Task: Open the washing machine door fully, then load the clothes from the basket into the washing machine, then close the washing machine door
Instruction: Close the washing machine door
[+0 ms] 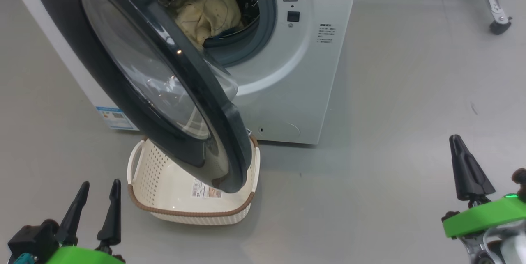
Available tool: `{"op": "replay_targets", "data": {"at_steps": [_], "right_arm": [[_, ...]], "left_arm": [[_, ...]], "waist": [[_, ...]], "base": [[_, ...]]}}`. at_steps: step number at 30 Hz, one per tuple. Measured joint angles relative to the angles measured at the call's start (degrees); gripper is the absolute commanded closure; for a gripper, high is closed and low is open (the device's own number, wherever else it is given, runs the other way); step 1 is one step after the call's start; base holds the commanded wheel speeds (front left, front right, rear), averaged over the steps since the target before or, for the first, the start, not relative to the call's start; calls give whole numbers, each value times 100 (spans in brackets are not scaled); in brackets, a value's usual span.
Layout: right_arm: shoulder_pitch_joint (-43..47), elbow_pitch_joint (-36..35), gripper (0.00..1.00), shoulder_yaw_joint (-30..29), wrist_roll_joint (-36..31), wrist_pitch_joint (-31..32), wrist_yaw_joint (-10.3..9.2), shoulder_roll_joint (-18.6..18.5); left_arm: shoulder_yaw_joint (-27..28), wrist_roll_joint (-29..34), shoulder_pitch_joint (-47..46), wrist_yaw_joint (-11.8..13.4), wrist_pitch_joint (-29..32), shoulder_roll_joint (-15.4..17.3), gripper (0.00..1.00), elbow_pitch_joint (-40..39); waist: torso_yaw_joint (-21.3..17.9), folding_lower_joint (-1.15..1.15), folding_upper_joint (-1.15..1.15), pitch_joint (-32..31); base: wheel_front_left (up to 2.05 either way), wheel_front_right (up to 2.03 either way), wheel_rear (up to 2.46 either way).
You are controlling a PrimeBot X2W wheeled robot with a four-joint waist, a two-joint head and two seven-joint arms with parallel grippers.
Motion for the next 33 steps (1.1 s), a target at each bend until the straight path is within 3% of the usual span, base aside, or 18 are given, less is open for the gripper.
{"op": "replay_targets", "data": {"at_steps": [22,33], "right_arm": [[-1274,-1282,100,1258,53,-1,0,36],[-1412,-1735,100,2566,33,-1,0,82]], "left_arm": [[-22,59,-17,0,0,-174,0,-205],[-25,60,-19,0,0,-244,0,-275]], "waist": [[906,0,0,-58],[1050,0,0,-75]], "base": [[0,0,0],[0,0,0]]}}
